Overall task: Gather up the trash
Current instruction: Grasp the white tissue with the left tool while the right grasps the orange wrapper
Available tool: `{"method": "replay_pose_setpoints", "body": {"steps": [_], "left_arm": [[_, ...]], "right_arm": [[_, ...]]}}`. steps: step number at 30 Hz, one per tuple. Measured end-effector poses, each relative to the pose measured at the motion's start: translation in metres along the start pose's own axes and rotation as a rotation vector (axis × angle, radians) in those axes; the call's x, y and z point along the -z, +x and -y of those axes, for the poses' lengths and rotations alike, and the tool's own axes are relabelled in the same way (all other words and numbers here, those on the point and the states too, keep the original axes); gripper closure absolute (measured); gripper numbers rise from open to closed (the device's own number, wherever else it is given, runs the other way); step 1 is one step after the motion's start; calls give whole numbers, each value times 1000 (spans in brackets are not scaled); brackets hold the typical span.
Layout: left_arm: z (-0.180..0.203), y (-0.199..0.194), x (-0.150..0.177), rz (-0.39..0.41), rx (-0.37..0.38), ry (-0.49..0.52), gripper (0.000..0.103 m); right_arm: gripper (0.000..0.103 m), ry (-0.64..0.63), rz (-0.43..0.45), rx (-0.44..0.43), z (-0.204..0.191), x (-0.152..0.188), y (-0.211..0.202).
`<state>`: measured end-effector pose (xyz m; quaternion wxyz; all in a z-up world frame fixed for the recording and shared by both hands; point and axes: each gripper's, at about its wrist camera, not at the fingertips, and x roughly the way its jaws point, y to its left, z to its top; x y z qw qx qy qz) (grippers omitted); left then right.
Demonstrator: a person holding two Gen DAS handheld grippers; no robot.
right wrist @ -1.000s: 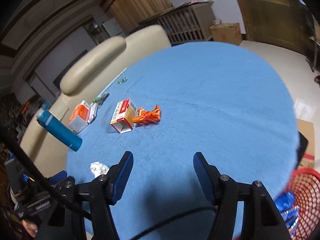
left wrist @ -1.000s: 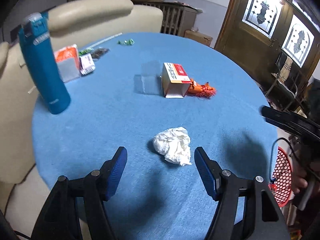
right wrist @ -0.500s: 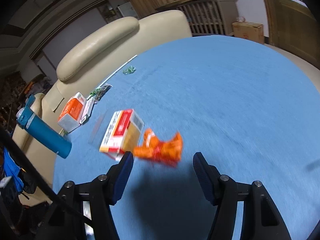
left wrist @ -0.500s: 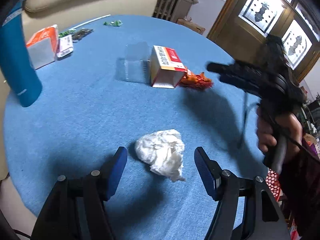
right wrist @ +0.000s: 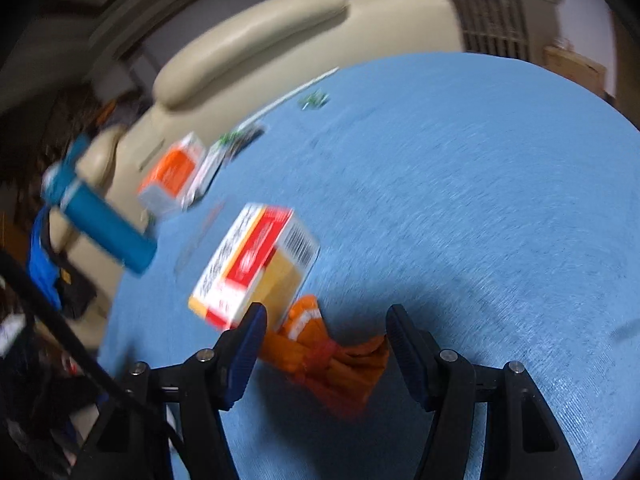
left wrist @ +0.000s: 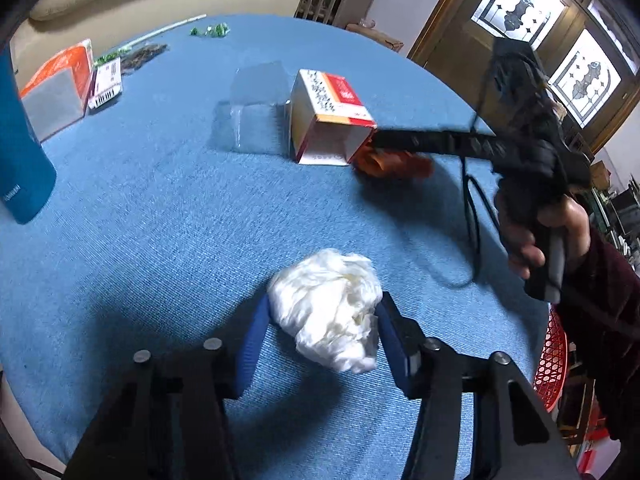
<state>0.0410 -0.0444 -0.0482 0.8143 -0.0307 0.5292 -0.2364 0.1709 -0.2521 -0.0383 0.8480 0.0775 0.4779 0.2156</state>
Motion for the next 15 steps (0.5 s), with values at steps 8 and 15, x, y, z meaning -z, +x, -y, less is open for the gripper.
{"method": "replay_pose_setpoints", "body": {"steps": [8,15], "left_arm": [[4,-1,1,3,-16,8,55],[20,-16,11,39,-42,35,55]], "right_arm": [[48,-148,-45,109,-31,28,-7],[55,-141,4,167,-50,54,-29]]}}
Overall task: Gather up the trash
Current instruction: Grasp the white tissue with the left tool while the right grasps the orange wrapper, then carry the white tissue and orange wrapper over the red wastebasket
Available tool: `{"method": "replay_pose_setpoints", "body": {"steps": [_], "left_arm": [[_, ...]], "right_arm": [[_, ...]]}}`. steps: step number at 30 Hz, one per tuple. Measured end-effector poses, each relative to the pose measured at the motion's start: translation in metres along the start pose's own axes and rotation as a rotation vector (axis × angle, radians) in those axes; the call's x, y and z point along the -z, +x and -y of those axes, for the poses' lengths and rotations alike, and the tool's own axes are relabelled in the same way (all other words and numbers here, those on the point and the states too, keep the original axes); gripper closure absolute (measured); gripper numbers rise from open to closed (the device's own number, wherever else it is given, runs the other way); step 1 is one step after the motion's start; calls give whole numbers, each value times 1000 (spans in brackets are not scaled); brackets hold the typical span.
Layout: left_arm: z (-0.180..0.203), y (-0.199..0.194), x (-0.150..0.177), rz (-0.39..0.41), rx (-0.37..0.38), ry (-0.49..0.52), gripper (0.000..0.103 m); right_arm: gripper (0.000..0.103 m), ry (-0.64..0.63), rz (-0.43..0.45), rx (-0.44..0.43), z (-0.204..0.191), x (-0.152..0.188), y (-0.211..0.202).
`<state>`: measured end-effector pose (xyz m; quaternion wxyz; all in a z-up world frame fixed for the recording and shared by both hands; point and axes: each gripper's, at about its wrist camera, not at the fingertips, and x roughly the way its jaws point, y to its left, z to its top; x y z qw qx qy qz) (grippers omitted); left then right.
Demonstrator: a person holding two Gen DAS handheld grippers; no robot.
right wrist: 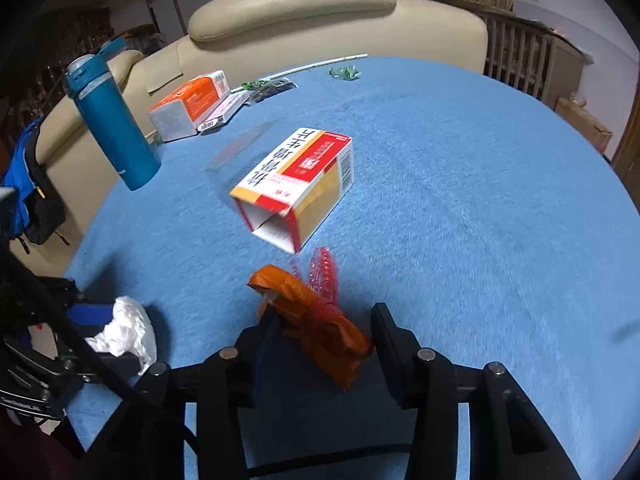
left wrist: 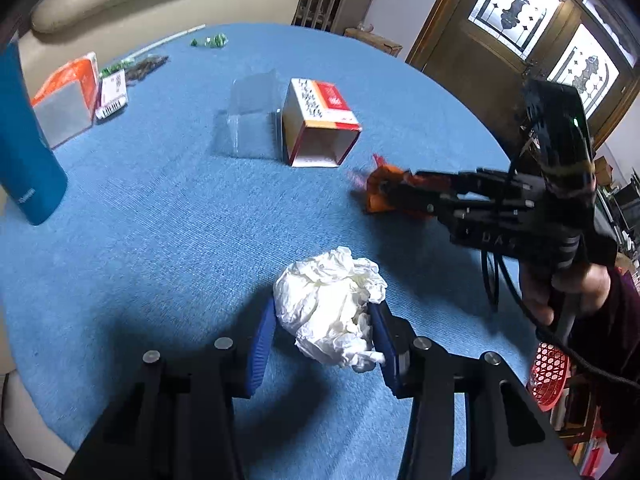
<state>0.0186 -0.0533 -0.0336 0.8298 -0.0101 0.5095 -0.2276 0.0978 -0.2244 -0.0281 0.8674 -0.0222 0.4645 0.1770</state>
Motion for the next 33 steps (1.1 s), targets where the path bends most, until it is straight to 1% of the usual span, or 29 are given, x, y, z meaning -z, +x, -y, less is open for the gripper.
{"method": "replay_pose_setpoints", "body": {"steps": [6,12,16,22,28,33], "left_arm": [[13,-25,13,39,-25,22,55],[35,-51,22,84,-34,75,55],[62,-73,27,120,-34,125,55],[103,-98,37,162,-20,202,55],[141,-101,40,157,2,284,55],[176,-104,40,151,24,358,55]], "right_arm": [[57,77,78,22,-14,20,-27],[57,173,175,38,-18,55,-76],[57,246,242,55,-11,89,-120],[57,329,318,111,-1,139,-182],[57,418,385,187,10,189,-240],[57,507,446,239,22,227,-277]]}}
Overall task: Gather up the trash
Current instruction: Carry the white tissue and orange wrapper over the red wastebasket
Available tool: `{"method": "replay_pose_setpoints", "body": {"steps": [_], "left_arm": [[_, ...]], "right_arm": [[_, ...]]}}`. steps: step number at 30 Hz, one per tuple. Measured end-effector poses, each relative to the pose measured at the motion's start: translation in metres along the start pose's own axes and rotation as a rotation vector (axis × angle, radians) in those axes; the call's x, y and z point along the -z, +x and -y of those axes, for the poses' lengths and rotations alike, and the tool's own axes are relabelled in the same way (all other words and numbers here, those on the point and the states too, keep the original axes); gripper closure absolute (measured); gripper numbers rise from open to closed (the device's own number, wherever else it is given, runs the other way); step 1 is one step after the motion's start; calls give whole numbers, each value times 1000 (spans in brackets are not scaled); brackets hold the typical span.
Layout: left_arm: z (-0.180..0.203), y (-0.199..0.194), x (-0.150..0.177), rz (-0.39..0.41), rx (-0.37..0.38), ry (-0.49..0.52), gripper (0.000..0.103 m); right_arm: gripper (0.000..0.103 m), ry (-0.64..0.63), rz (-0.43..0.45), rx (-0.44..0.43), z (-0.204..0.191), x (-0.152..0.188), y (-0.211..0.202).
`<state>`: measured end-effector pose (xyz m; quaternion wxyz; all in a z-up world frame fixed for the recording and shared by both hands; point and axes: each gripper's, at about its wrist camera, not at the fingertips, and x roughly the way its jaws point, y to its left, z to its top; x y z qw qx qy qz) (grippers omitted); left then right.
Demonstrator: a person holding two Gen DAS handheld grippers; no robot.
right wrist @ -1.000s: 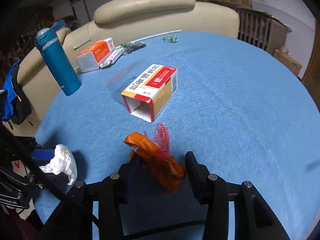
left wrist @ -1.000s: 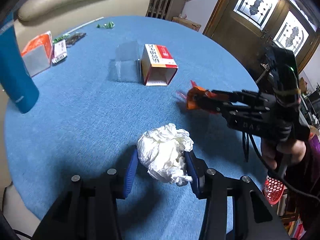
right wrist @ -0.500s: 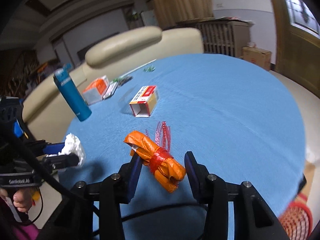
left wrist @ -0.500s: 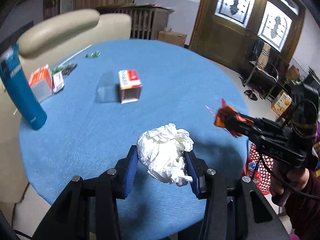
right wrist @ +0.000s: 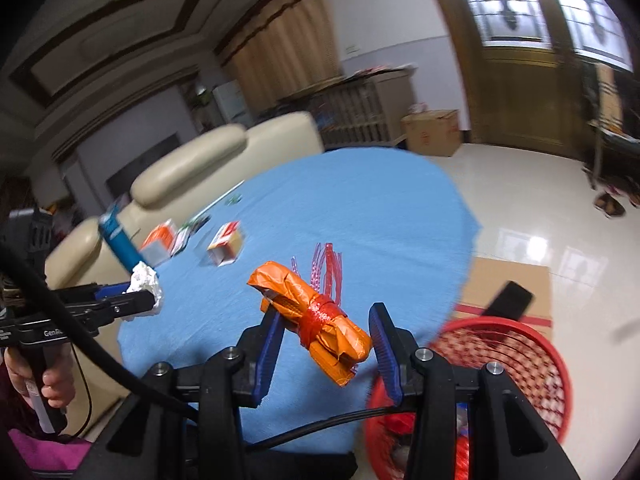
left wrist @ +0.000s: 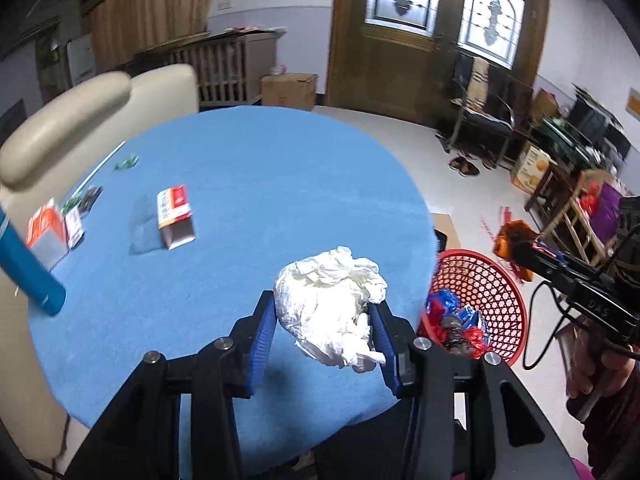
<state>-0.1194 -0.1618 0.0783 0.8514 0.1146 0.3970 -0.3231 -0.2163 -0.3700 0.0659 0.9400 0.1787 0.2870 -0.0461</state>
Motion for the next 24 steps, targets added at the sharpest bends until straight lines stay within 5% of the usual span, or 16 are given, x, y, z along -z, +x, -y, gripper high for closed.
{"method": "replay_pose_setpoints", "body": {"steps": [16,24], "left_arm": [[105,2,-28,14,109,211,55],[146,10,-33,-6,111,309,55]], "right_arm": [[56,154,112,163,85,18,-110],[56,226,113,166,108,29,-120]]}}
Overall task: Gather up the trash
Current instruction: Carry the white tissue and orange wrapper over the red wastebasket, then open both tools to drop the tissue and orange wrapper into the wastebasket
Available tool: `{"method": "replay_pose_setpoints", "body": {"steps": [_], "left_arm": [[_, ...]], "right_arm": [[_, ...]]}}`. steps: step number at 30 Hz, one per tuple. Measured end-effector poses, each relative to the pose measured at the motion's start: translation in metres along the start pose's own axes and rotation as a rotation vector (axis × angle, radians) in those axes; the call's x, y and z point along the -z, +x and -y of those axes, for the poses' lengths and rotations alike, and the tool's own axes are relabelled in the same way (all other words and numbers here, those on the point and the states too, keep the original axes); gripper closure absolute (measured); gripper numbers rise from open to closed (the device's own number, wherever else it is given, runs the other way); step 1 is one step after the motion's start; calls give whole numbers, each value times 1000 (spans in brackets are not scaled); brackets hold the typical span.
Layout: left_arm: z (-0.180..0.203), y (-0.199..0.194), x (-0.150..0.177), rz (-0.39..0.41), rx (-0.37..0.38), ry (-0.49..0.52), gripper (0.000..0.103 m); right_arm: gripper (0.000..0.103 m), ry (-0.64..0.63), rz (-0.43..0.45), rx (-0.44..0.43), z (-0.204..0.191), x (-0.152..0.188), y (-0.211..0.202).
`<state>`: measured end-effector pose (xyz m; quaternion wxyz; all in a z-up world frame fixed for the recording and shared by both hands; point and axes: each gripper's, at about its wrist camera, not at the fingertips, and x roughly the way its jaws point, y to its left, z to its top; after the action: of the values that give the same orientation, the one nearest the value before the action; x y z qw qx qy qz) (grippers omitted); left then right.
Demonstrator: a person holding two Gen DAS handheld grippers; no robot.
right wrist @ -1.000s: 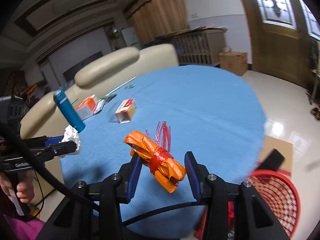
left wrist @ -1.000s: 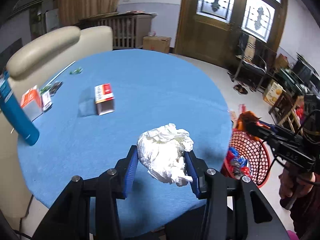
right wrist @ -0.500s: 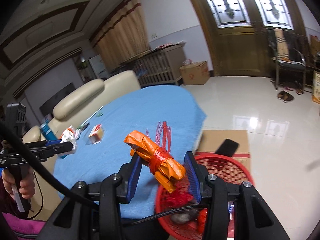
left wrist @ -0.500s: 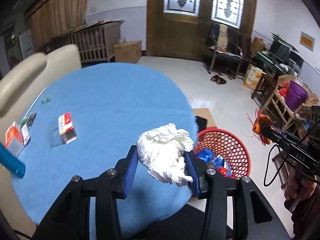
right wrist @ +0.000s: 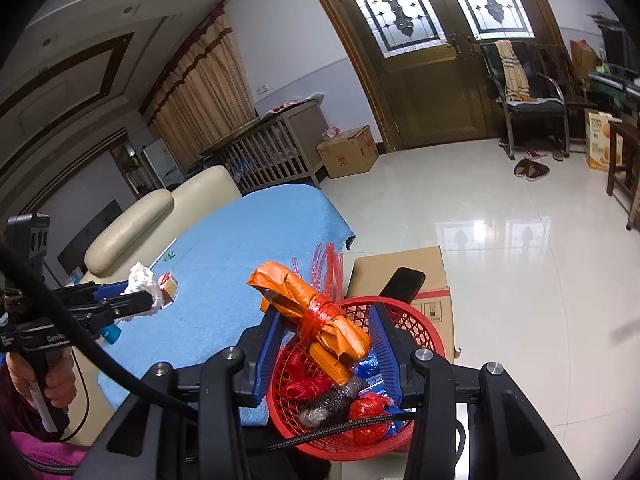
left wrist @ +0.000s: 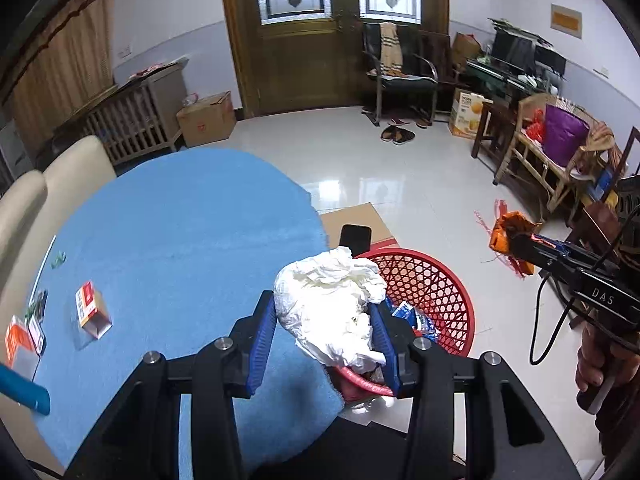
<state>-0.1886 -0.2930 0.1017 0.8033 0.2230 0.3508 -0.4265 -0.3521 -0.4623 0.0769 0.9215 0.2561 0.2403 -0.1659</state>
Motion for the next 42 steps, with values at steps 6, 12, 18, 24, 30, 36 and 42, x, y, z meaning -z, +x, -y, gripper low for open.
{"method": "replay_pose_setpoints", "body": {"steps": [6,12,18,24,30,36,42], "left_arm": [[20,2,-8,4,-8,59,55],[31,7,-7,-10,-11,91,55],[36,15,-7,-26,-15,110,55],[41,26,-5,-44,-12,119,55],[43,38,-6,-63,3,123,55],[47,49,-2,-82,26,126,55],[50,65,1,-100,57,129,55]], "right_arm": [[56,17,2,-7,4,1,2],[56,49,2,-15,8,3,4],[56,56,-22,-23,7,6,12],[56,61,-47,-35,5,11,22],[56,84,-64,-33,9,16,30],[56,104,-71,-32,12,18,35],[56,122,-68,-35,17,19,44]]}}
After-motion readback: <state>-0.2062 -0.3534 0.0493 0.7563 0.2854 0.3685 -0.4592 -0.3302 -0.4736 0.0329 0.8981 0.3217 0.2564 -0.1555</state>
